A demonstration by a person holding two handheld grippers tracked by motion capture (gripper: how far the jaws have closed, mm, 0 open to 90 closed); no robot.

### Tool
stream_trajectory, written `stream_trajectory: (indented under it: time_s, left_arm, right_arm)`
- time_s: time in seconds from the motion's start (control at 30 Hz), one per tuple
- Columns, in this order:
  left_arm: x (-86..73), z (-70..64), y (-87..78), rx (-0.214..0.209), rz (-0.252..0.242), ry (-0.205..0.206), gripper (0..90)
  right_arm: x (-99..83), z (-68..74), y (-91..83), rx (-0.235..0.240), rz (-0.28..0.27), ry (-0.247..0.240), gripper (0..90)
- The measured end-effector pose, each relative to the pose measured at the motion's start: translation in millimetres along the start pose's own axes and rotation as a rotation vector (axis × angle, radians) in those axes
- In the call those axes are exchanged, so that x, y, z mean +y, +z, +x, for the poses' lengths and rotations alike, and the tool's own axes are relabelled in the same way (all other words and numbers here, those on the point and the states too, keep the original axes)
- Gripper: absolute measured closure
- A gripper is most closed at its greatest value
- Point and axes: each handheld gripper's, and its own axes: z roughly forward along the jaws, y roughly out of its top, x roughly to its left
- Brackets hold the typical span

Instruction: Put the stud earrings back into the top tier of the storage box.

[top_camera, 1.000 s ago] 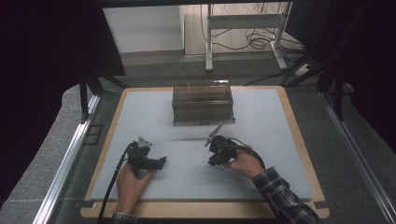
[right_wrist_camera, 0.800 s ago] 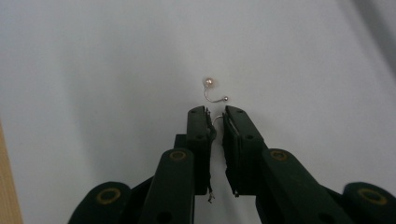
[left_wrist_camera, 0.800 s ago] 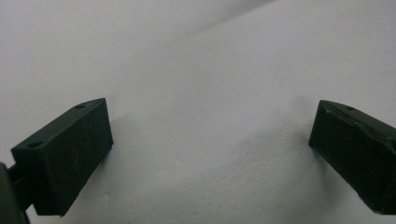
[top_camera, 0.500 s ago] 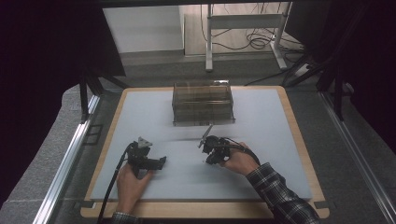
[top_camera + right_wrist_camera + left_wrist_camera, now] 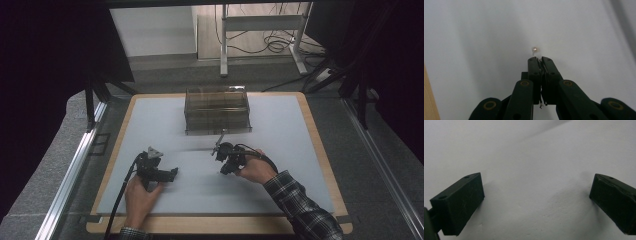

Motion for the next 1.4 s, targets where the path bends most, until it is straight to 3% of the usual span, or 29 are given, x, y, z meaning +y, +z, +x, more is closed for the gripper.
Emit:
stream_trajectory:
  time_s: [0.63, 1.4]
  left_arm:
    - [0.0, -0.2, 0.2, 0.001, -0.003, -0.003, 0.0]
    - [0.0, -0.2, 0.2, 0.0, -0.003, -0.003, 0.0]
  right_arm:
    - [1.7, -18.1, -30.8, 0.025, -0.052, 0.037, 84.6]
    - [16.6, -37.4, -69.6, 0.018, -0.183, 0.075, 84.6]
